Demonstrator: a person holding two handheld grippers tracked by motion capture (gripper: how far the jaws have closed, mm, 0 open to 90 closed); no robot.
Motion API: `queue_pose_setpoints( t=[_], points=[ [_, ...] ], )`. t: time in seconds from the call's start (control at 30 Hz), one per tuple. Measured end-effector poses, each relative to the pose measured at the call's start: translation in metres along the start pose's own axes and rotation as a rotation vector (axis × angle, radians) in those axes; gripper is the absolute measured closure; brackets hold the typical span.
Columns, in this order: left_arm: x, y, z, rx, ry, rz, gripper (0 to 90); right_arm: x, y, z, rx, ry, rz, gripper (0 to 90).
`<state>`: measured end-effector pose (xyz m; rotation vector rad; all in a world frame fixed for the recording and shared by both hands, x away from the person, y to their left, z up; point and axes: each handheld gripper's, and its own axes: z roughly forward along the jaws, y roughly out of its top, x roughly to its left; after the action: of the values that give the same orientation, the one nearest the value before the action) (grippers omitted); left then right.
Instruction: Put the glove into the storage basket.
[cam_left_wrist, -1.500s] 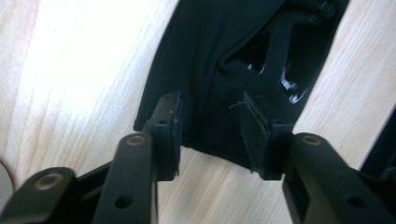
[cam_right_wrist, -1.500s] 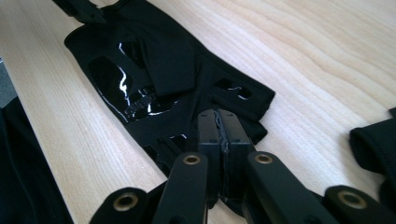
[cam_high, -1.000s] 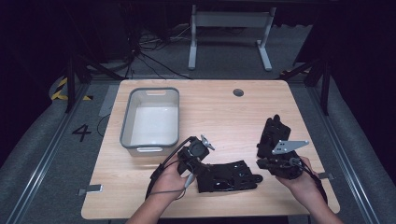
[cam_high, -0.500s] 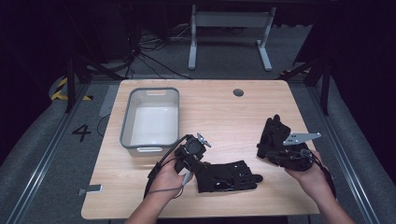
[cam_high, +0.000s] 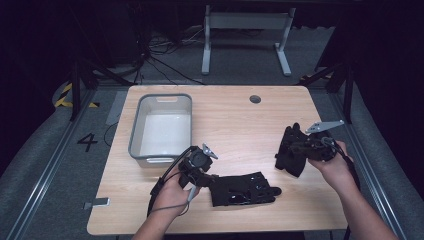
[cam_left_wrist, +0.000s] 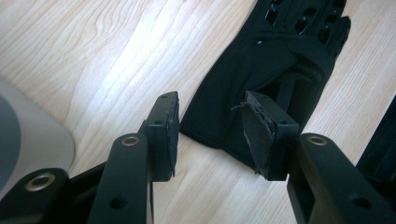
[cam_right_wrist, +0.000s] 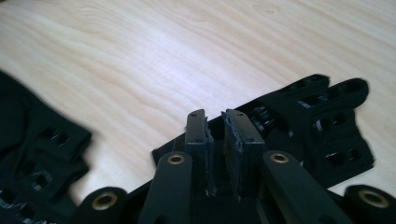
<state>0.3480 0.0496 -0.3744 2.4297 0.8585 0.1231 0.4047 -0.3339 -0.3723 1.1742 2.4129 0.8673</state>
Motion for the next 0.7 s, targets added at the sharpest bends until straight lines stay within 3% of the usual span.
queue_pose_setpoints(
  t=[0.2, 0.43, 0.7],
  points=[
    [0.001, -0.010, -0.002, 0.012, 0.010, -0.013, 55.1, -0.017, 0.016, 0.018, 0.046, -0.013, 0.007, 79.2],
    [0.001, -0.015, -0.001, 0.027, 0.015, -0.023, 54.3, -0.021, 0.017, 0.037, 0.107, 0.003, 0.024, 75.9],
    [0.001, -0.013, 0.004, 0.043, 0.010, -0.014, 53.6, -0.023, 0.018, 0.066, 0.182, -0.010, 0.034, 68.5]
  ],
)
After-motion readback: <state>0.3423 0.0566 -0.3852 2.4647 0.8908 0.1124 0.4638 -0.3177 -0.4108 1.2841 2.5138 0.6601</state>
